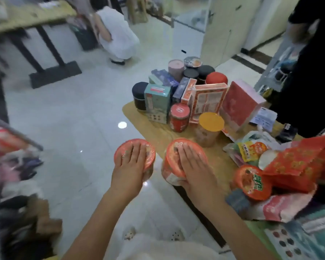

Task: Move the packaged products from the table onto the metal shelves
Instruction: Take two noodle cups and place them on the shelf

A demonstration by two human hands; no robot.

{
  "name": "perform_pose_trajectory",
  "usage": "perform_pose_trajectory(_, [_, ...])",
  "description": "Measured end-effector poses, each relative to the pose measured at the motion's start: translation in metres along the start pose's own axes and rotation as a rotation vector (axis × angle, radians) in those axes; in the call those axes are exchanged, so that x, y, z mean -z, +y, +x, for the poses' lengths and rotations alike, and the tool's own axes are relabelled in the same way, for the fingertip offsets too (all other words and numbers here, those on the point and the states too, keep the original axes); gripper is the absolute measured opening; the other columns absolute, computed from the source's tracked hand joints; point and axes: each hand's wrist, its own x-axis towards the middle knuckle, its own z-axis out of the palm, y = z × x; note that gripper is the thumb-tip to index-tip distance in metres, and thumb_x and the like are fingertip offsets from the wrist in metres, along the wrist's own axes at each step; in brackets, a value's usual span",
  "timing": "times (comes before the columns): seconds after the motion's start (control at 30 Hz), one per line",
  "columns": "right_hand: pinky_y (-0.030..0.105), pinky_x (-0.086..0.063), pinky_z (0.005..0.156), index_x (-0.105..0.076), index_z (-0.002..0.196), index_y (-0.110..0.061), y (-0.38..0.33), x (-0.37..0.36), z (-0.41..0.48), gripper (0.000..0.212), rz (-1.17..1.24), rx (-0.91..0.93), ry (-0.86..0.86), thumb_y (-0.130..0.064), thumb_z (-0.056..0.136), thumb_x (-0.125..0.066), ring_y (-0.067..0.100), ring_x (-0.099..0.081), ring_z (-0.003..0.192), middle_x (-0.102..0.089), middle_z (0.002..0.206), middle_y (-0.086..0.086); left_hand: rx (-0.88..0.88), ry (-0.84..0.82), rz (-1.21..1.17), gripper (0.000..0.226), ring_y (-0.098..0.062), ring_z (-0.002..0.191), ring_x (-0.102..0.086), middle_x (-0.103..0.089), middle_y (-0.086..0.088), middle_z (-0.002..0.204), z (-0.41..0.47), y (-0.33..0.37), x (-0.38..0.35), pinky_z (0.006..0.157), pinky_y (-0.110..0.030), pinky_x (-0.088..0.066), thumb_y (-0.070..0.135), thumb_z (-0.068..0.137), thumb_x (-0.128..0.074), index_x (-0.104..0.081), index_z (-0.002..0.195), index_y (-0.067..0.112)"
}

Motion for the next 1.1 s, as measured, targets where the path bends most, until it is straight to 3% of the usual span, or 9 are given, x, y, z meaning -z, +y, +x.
perform_pose_trajectory(0.1, [0.041, -0.032, 0.104, -0.036, 0.142, -0.008, -0.051, -0.001, 0.039, 0.113, 0.040, 0.238, 0.056, -0.022, 0.045, -0.092, 0.027, -0.051, 0.128, -0.048, 0.143, 0.011, 0.228, 0.043, 0.015, 0.075, -0.025, 0.147, 0.013, 0.020, -0.004, 0.159, -0.042, -0.058, 0.011, 0.117, -0.043, 0.003, 0.019, 0.100, -0.036, 0.021, 0.149, 0.016])
perform_pose_trajectory(0.3, [0.042, -0.054, 0.084, -0.034, 0.141, -0.007, -0.218, 0.009, 0.091, 0.117, 0.278, 0.721, 0.122, -0.011, 0.041, -0.094, 0.032, -0.054, 0.124, -0.050, 0.141, 0.013, 0.701, 0.197, -0.006, 0.090, -0.021, 0.148, 0.009, 0.014, -0.002, 0.160, -0.173, -0.167, 0.044, 0.117, -0.045, 0.003, 0.026, 0.094, -0.051, 0.019, 0.149, 0.019])
perform_pose_trajectory(0.43, [0.045, -0.052, 0.088, -0.021, 0.147, -0.016, -0.337, 0.032, 0.089, 0.114, 0.491, 0.947, 0.108, -0.016, 0.056, -0.090, 0.030, -0.042, 0.135, -0.037, 0.151, 0.008, 0.950, 0.297, 0.078, 0.074, -0.018, 0.148, 0.010, 0.016, -0.004, 0.160, -0.266, -0.212, 0.075, 0.117, -0.041, 0.005, 0.017, 0.096, -0.035, 0.015, 0.151, 0.015])
perform_pose_trajectory(0.5, [0.045, -0.050, 0.091, -0.020, 0.148, -0.017, -0.386, 0.044, 0.083, 0.110, 0.566, 1.028, 0.152, -0.020, 0.062, -0.088, 0.025, -0.033, 0.139, -0.034, 0.152, 0.007, 1.036, 0.356, 0.127, 0.071, -0.018, 0.148, 0.011, 0.017, -0.005, 0.159, -0.306, -0.222, 0.090, 0.117, -0.041, 0.006, 0.012, 0.093, -0.026, 0.016, 0.151, 0.014])
perform_pose_trajectory(0.63, [0.054, -0.040, 0.104, -0.016, 0.150, -0.017, -0.465, 0.070, 0.070, 0.107, 0.715, 1.165, 0.179, -0.015, 0.068, -0.084, 0.018, -0.014, 0.141, -0.026, 0.156, 0.006, 1.149, 0.484, 0.232, 0.076, -0.018, 0.147, 0.013, 0.018, -0.005, 0.159, -0.370, -0.233, 0.106, 0.117, -0.040, 0.010, 0.013, 0.097, -0.037, 0.017, 0.150, 0.015])
perform_pose_trajectory(0.73, [0.052, -0.030, 0.110, -0.016, 0.150, -0.015, -0.510, 0.094, 0.058, 0.104, 0.794, 1.255, 0.178, -0.015, 0.070, -0.082, 0.016, -0.011, 0.142, -0.025, 0.156, 0.006, 1.199, 0.642, 0.383, 0.077, -0.027, 0.145, -0.019, -0.017, -0.013, 0.158, -0.410, -0.235, 0.112, 0.118, -0.045, -0.013, 0.003, 0.082, -0.051, -0.016, 0.151, 0.006])
perform_pose_trajectory(0.8, [0.050, -0.027, 0.113, -0.014, 0.152, -0.016, -0.535, 0.110, 0.053, 0.102, 0.839, 1.311, 0.162, -0.018, 0.073, -0.080, 0.014, -0.010, 0.144, -0.021, 0.158, 0.004, 1.251, 0.735, 0.448, 0.074, -0.031, 0.138, -0.036, -0.035, -0.016, 0.150, -0.433, -0.234, 0.114, 0.113, -0.045, -0.022, -0.002, 0.073, -0.050, -0.035, 0.145, 0.001])
perform_pose_trajectory(0.9, [0.051, -0.028, 0.112, -0.010, 0.152, -0.019, -0.565, 0.129, 0.045, 0.102, 0.906, 1.422, 0.157, -0.021, 0.075, -0.077, 0.008, -0.008, 0.143, -0.017, 0.159, 0.003, 1.351, 0.801, 0.543, 0.072, -0.033, 0.137, -0.035, -0.034, -0.018, 0.150, -0.460, -0.229, 0.121, 0.110, -0.045, -0.018, -0.002, 0.075, -0.053, -0.035, 0.144, -0.002])
perform_pose_trajectory(1.1, [0.047, -0.027, 0.110, -0.011, 0.151, -0.021, -0.614, 0.151, 0.037, 0.097, 1.033, 1.677, 0.070, -0.025, 0.076, -0.073, 0.018, -0.017, 0.144, -0.019, 0.158, 0.002, 1.646, 0.750, 0.604, 0.064, -0.031, 0.138, -0.034, -0.033, -0.018, 0.151, -0.496, -0.214, 0.128, 0.112, -0.044, -0.017, 0.017, 0.084, -0.038, -0.033, 0.145, -0.002])
